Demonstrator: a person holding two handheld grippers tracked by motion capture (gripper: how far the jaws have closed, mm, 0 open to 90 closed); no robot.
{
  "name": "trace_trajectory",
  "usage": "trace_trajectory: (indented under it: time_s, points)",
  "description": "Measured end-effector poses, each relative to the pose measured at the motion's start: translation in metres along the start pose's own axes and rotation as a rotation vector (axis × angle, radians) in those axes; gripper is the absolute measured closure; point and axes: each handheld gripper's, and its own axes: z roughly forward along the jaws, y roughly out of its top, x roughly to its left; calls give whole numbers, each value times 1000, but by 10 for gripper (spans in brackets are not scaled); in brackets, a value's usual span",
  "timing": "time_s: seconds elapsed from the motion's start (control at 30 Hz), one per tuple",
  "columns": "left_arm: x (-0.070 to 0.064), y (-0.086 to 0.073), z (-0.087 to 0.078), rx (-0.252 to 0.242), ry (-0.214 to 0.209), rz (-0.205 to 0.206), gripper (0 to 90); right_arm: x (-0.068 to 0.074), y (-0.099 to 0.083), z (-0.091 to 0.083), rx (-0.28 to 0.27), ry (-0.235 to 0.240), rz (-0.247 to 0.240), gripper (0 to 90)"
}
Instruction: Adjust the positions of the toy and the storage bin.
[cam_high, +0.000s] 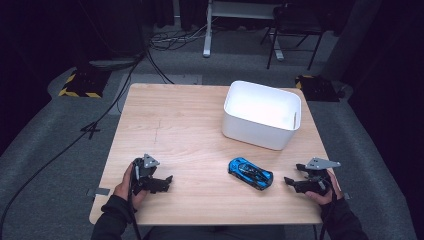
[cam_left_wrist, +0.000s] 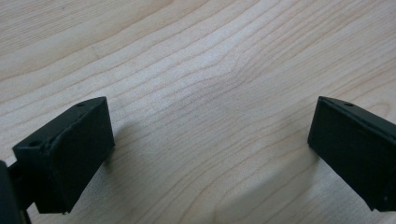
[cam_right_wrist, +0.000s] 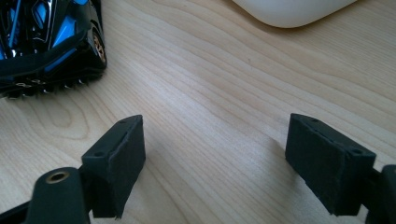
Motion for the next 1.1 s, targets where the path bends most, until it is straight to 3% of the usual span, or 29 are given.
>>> trace_trajectory:
  time_s: [0.1,0.23,0.33,0.37,0.7,0.9,1.1]
  points:
    - [1,0,0,3,-8,2,4,1,0,0,0,16,-9,202]
    - [-1,-1,-2,4,-11,19,5,11,-2,-2,3,113,-98,186]
    - [-1,-2,-2,7,-24,25,5,17,-2,-2,4,153,-135,169]
    - [-3,-3,-4,6,-45,50,6,19,-2,-2,9,161,-145,162]
    - [-4,-5,-5,-5,-49,51,28,34,4,4,14,195,-172,150]
    - [-4,-5,-5,-5,-49,64,28,55,14,15,17,220,-199,149]
    - [-4,-5,-5,-5,-47,62,27,66,20,22,19,189,-175,135]
